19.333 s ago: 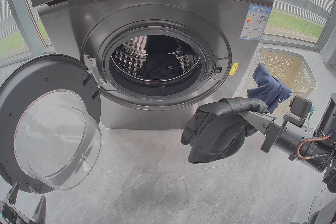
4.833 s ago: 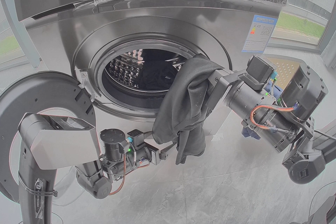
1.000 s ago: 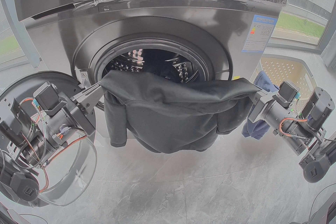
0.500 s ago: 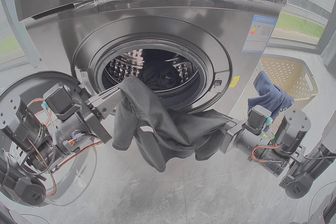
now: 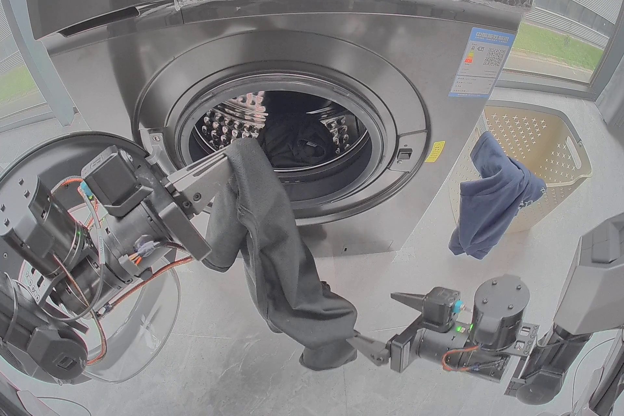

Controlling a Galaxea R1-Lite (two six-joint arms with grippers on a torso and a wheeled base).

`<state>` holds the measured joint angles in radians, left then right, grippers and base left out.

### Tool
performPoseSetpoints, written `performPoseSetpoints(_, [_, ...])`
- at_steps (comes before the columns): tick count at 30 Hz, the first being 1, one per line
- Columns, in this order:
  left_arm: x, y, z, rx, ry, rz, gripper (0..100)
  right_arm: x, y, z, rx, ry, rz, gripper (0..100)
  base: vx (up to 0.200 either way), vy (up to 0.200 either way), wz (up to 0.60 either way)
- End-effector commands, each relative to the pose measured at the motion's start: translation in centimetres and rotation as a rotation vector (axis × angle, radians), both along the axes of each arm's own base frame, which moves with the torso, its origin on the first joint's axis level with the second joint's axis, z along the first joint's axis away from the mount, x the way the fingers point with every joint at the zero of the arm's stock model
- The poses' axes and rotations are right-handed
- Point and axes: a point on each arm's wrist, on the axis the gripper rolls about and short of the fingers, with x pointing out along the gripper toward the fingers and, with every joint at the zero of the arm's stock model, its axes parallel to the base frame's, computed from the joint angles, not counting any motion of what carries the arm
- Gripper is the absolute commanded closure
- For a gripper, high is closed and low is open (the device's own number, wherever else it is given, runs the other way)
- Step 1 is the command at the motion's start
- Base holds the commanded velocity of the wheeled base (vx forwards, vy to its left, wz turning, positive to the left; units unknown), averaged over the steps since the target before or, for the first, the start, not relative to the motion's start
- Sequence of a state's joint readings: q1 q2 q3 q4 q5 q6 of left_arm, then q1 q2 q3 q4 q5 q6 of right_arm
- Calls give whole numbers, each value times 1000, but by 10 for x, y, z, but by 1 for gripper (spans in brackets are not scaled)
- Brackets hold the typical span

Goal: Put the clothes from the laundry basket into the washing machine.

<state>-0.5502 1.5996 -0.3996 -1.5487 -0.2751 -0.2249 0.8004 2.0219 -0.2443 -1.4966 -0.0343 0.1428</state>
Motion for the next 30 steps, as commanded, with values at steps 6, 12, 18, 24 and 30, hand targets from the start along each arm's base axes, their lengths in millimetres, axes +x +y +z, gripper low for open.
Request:
performPoseSetpoints(6, [-9, -4, 8, -18, -31, -38, 100, -18, 5, -31, -103, 103, 71, 0, 0, 0, 0])
performPoseSetpoints(12, [-11, -4, 13, -30, -45, -45, 100, -21, 3, -49, -160, 163, 66, 0, 0, 0, 0])
performPoseSetpoints(18, [-10, -5, 13, -30, -47, -45, 100, -21, 1, -50, -165, 164, 58, 0, 0, 0, 0])
performPoseSetpoints(24, [-15, -6, 14, -31, -52, -64, 100, 2, 25, -35, -57, 64, 53, 0, 0, 0, 0])
performPoseSetpoints(30, [-20, -10, 16, -38, -60, -90, 100, 38, 58, -15, 70, -71, 42, 0, 0, 0, 0])
